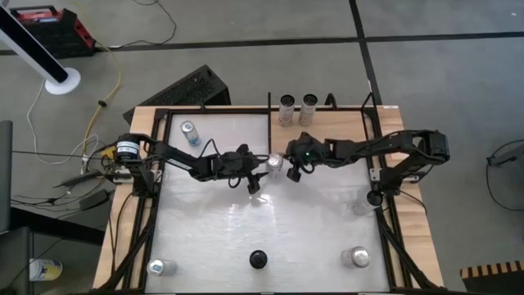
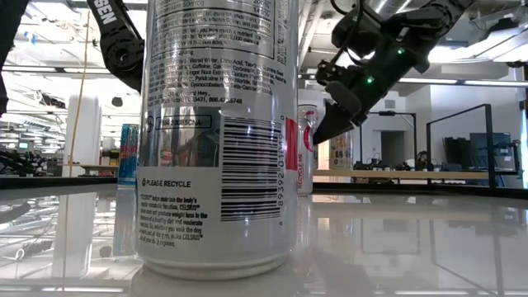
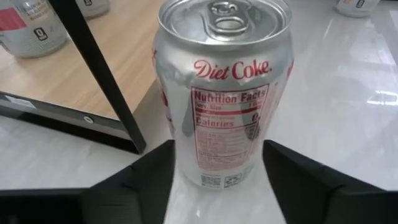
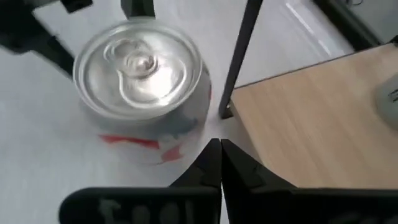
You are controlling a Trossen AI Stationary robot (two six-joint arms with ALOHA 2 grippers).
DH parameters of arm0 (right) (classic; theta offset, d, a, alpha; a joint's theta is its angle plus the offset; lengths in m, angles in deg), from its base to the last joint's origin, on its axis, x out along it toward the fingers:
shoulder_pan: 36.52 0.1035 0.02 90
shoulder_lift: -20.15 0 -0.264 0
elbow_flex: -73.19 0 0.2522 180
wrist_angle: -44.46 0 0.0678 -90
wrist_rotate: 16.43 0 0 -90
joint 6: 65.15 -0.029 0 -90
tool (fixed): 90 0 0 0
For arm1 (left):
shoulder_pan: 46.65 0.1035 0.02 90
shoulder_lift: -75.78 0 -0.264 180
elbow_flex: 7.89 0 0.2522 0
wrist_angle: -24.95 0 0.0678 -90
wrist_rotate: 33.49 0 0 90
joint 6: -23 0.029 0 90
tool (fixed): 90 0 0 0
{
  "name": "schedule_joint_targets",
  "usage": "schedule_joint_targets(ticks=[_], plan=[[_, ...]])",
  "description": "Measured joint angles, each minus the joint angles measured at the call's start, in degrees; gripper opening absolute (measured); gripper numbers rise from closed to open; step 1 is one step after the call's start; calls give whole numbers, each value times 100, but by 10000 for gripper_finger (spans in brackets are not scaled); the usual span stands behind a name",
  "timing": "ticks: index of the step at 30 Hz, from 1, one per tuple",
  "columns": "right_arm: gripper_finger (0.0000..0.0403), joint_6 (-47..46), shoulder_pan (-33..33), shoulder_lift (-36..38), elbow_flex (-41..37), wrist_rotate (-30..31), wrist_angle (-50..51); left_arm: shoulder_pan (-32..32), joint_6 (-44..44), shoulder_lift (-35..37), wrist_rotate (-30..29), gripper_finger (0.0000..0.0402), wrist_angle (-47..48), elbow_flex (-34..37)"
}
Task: Place canned beverage on shelf
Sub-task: Put the top silver soda can on the shelf
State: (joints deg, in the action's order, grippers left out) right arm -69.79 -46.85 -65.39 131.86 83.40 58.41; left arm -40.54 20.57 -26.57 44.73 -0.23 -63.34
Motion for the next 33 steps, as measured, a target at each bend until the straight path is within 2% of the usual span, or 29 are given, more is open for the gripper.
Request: schedule_joint_targets(ticks=[3, 9, 15, 18, 29, 33], plan=[[16, -100, 49, -4, -22, -119, 12, 0, 4, 0, 4, 166, 5, 0], [24, -319, 283, -2, -31, -155, 6, 7, 6, 3, 16, 72, 62, 8], [18, -595, 671, -7, -29, -373, 53, 120, 16, 4, -45, 7, 5, 12], [18, -584, 878, -7, -9, -656, 0, 179, -15, 13, 12, 4, -69, -9], [22, -206, 993, 161, 182, -693, 570, 223, -20, 9, 16, 1, 121, -4], [39, 59, 1006, 421, 289, -703, 627, 227, -20, 7, -1, 1, 204, -4]])
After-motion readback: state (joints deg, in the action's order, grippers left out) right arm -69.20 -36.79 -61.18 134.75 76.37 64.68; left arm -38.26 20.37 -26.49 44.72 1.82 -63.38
